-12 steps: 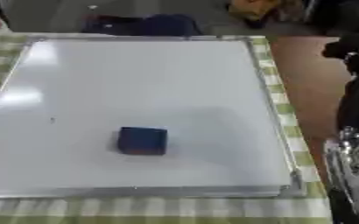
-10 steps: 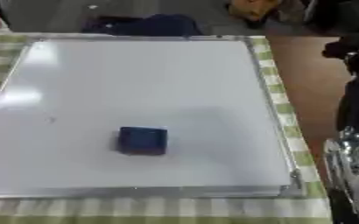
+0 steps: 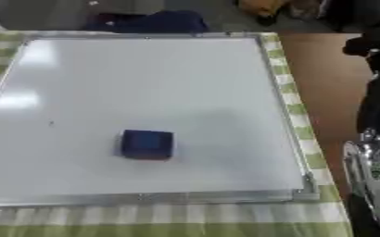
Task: Wipe the whiteboard clean with a brush.
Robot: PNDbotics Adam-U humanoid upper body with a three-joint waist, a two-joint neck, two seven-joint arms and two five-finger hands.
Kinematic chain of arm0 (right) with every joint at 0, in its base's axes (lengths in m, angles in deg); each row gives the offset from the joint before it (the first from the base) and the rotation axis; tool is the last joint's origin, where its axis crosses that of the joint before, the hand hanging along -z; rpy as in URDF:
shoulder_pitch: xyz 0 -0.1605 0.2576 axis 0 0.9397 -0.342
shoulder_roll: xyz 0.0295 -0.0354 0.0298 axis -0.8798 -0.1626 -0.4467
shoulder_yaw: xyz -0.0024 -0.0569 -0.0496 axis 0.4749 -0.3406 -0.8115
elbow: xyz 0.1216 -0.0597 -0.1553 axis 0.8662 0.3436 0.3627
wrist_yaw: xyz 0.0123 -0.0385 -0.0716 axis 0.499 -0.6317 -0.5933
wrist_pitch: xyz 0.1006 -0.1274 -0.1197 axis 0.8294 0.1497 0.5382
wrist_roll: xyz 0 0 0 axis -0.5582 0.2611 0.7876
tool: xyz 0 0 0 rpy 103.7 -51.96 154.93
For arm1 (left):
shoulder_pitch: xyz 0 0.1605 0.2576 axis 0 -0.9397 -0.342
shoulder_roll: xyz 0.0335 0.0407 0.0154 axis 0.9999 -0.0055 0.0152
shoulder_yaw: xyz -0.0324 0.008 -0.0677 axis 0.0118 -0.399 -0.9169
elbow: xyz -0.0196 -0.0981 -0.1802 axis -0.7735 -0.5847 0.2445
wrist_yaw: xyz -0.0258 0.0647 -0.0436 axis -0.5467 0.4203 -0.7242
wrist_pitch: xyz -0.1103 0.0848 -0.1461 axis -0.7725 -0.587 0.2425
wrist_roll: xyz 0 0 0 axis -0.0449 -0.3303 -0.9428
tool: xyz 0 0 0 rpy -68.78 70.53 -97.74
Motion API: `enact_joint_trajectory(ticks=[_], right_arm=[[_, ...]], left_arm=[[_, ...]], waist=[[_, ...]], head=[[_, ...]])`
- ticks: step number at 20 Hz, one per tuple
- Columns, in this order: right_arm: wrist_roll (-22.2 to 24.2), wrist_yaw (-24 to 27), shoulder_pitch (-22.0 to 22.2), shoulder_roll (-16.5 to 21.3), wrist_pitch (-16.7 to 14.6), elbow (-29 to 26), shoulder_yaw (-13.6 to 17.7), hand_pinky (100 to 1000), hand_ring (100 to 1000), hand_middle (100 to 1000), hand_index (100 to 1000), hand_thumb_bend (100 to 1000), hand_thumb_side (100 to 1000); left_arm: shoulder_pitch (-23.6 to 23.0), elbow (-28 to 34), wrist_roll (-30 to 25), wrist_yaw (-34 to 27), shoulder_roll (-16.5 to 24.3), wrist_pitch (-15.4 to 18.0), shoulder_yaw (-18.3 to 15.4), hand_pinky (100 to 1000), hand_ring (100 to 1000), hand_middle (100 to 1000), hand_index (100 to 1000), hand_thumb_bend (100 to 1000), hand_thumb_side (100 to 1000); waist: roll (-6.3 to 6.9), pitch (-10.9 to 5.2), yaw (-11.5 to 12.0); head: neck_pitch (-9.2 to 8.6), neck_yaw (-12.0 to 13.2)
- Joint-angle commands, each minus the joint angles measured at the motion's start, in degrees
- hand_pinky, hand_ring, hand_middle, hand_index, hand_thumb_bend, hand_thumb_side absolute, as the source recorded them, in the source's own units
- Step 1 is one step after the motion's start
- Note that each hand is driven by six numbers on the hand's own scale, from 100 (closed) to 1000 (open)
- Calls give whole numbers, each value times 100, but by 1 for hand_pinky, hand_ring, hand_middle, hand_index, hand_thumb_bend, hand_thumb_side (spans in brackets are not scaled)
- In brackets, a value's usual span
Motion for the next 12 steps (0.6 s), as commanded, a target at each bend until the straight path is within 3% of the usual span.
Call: enact_joint_trajectory(ticks=[1,7,12], right_arm=[[10,35,-29,154,-18,-114,-6,555,554,439,557,100,890],[43,23,-16,166,0,-114,-25,555,553,436,555,100,891],[66,18,-12,182,15,-114,-41,554,553,436,554,100,891]], left_arm=[[320,111,-312,479,318,-72,240,497,613,661,100,100,769],[902,73,-1080,930,404,-471,740,510,637,633,100,100,745],[1365,-45,-1793,1539,480,-453,1249,594,726,771,100,164,769]], waist=[[20,-100,-16],[51,-81,-12],[85,-80,-12]], head=[[35,0],[-13,5],[-30,32]])
